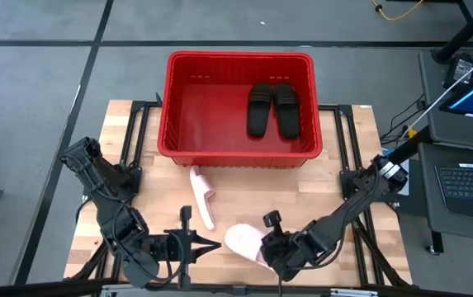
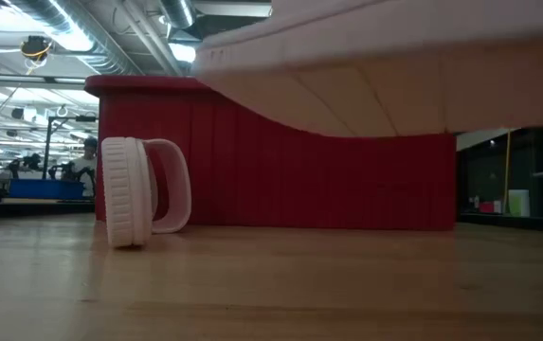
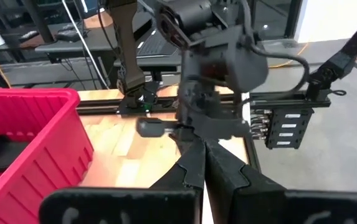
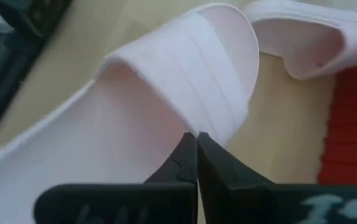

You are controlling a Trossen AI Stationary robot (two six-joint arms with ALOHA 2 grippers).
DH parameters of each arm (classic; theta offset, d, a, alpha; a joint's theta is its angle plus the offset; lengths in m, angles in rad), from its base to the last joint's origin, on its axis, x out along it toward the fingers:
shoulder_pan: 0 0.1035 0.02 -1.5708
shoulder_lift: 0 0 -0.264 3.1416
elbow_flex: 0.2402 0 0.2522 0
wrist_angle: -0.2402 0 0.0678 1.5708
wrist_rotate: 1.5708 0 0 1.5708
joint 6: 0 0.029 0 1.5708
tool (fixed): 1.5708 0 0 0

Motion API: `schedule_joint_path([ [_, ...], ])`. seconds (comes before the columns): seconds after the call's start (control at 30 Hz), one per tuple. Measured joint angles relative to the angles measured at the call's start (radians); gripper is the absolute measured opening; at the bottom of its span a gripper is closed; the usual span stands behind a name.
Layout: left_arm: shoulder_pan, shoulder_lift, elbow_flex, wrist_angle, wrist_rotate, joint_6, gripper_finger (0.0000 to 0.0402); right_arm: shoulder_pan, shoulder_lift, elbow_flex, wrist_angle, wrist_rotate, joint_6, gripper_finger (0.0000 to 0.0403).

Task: Pick and place slides into bin
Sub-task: Put the right pink slide into the red bin

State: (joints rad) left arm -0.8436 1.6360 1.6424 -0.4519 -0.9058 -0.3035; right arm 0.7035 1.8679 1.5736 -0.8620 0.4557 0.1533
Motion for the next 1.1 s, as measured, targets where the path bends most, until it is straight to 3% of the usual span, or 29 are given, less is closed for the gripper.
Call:
schedule_joint_path([
  [0.3,0.0,0.0,0.0,0.051,-0.018,0.003,0.0006,-0.024,0.0,0.174,-0.265,0.142,0.044,0.0],
  [0.63,0.013,0.0,0.0,0.06,-0.049,0.008,0.0007,-0.03,-0.001,0.391,-0.353,0.224,0.063,0.0],
  [1.1,0.015,-0.001,0.0,0.257,-0.165,0.273,0.0004,-0.108,-0.002,0.494,-0.41,0.327,0.073,0.0],
])
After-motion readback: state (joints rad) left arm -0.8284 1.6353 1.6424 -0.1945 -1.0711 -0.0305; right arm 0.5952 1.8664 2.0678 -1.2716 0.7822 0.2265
